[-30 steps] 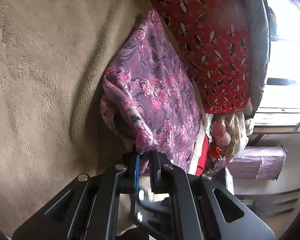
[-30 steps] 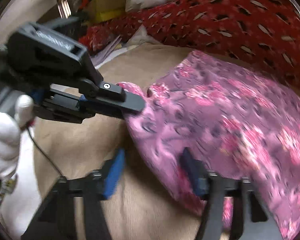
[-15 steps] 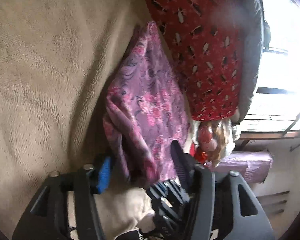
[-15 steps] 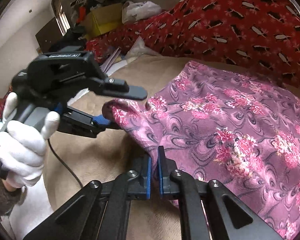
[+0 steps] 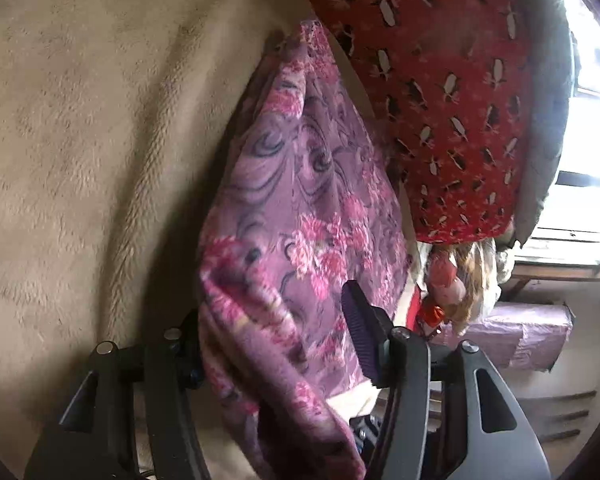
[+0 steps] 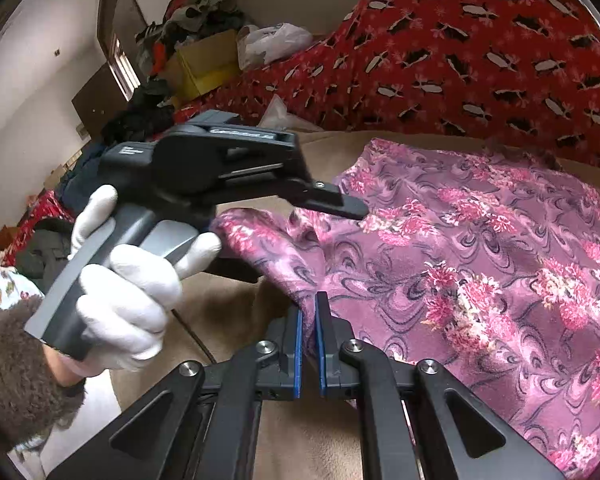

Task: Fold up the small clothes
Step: 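Fold the lifted edge over the shirt with the left gripper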

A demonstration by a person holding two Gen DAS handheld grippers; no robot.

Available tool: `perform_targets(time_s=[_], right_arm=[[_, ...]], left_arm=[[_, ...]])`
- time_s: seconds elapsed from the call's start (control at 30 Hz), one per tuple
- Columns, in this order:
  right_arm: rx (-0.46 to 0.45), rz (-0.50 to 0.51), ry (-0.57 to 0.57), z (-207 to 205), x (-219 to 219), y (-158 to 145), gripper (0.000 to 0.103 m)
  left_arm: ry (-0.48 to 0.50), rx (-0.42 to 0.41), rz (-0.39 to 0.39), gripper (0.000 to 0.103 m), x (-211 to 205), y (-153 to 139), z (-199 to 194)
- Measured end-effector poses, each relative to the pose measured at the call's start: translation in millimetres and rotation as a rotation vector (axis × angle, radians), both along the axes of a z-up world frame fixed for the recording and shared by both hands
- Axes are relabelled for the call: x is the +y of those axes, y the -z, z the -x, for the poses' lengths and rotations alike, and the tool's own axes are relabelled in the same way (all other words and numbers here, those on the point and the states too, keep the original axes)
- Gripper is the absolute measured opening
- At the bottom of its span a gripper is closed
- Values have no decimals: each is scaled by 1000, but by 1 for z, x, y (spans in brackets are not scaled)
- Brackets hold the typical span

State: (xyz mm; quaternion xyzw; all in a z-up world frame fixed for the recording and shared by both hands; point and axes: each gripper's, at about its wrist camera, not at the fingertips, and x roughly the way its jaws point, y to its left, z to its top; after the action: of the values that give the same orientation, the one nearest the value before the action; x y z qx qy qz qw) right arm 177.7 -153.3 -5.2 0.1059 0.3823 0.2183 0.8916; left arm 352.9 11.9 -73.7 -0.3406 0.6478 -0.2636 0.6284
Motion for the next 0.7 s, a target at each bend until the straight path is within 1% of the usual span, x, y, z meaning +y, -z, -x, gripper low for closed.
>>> perform_targets(time_s=[0.03,0.07,0.1,0.13,0.17,0.2,0.23,0.3,0.37,0.4,0.5,0.53,0.57,0.6,0.63,0.67,0.7], right_arm=[[4,-6,2,0,-1,0,5],[8,-11,7,-1,-3,1,6],[17,-25,10,-1,-6,2,11],[35,-40,14,-2,-9,4,11],[49,-43,22,-1,-13,5,16],[70,-44,27,0,-19,7,26],[73,-39,30,4,-26,7,29],[47,-2,63,16,-45,6,34],[45,68,158,30,-82,8,35],[49,123,216,36,-98,11,35],[66,305,370,49,-147,15,38],[72,331,412,53,-162,15,40],[80,342,451,58,-178,14,46],[84,349,479,61,-190,14,57],[90,355,521,65,-203,13,61],[89,347,548,68,-214,12,68],[94,312,574,71,-227,12,71]], left_arm=[[1,-15,-3,36,-2,-2,0],[-1,-28,-16,23,-2,-4,1],[0,-41,-31,15,-3,-5,1],[-1,-47,-42,15,-3,-7,2],[-7,-48,-50,13,-2,-8,4],[-9,-54,-56,12,-1,-10,5],[-9,-67,-62,12,-1,-12,7],[1,-104,-83,12,-3,-20,11],[18,-142,-113,12,-8,-28,15],[22,-152,-129,12,-11,-30,15],[29,-150,-182,12,-16,-29,13],[27,-144,-196,13,-18,-28,11],[22,-129,-209,14,-18,-25,9],[24,-120,-207,23,-20,-24,8],[26,-107,-204,31,-20,-22,7],[22,-87,-201,50,-21,-19,5],[14,-75,-203,56,-23,-18,4]])
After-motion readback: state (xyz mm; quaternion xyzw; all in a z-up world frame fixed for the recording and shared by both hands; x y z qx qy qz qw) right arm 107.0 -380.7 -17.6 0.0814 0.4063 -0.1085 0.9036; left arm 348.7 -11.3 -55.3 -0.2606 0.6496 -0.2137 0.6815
